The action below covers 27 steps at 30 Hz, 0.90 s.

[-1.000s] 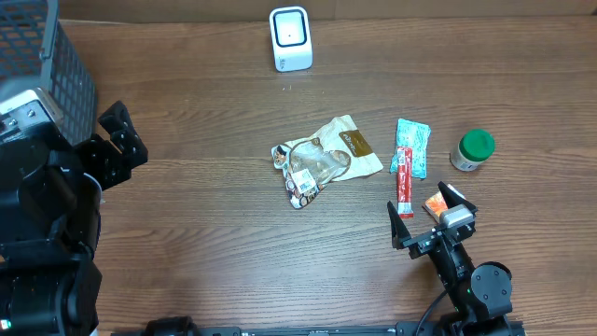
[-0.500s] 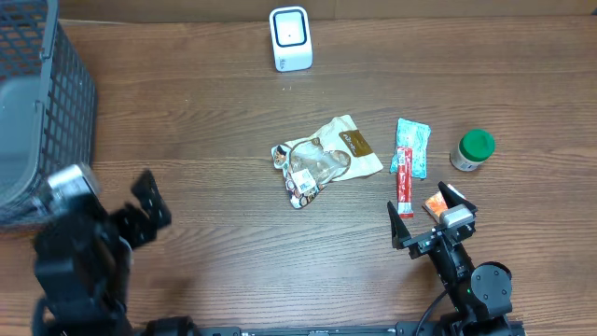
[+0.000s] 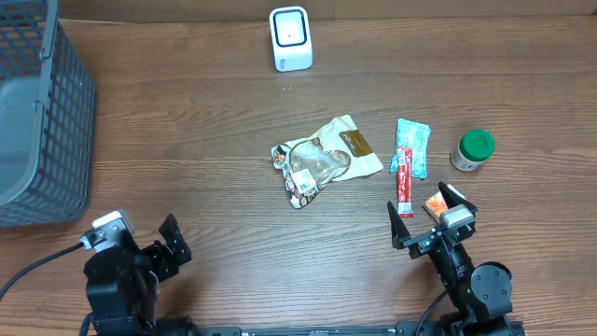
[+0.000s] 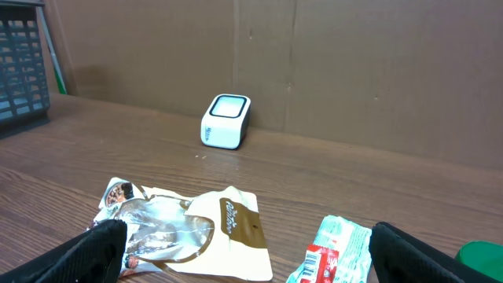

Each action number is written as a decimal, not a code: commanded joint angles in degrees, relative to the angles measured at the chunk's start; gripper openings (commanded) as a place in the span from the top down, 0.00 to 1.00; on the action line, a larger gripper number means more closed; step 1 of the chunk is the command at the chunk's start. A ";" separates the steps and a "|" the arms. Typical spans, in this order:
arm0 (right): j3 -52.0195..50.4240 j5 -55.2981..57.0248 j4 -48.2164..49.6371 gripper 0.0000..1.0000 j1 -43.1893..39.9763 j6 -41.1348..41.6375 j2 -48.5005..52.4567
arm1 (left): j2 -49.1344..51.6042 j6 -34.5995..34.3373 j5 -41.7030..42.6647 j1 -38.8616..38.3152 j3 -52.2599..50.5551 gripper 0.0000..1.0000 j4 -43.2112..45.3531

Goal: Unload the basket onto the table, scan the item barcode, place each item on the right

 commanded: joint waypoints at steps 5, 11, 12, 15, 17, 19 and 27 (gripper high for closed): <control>-0.61 0.52 0.24 0.00 -0.33 0.42 -0.57 | -5.05 1.29 -1.16 0.00 -6.16 0.00 0.57; -0.61 0.52 0.24 0.00 -0.33 0.42 -0.57 | -9.25 1.07 5.42 -0.02 -10.54 0.00 13.97; -0.61 0.52 0.24 0.00 -0.33 0.42 -0.57 | -9.86 1.07 6.67 -0.02 -11.50 0.00 17.64; -0.61 0.52 0.24 0.00 -0.33 0.42 -0.57 | -12.11 1.09 10.95 0.00 -15.47 0.00 30.86; -0.61 0.52 0.24 0.00 -0.33 0.42 -0.57 | -13.49 1.11 12.76 0.00 -18.16 0.00 38.51; -0.61 0.52 0.24 0.00 -0.33 0.42 -0.57 | -15.17 1.07 13.53 0.00 -21.18 0.00 45.62; -0.61 0.52 0.24 0.00 -0.33 0.42 -0.57 | -19.91 6.45 13.22 0.00 -30.47 0.00 57.99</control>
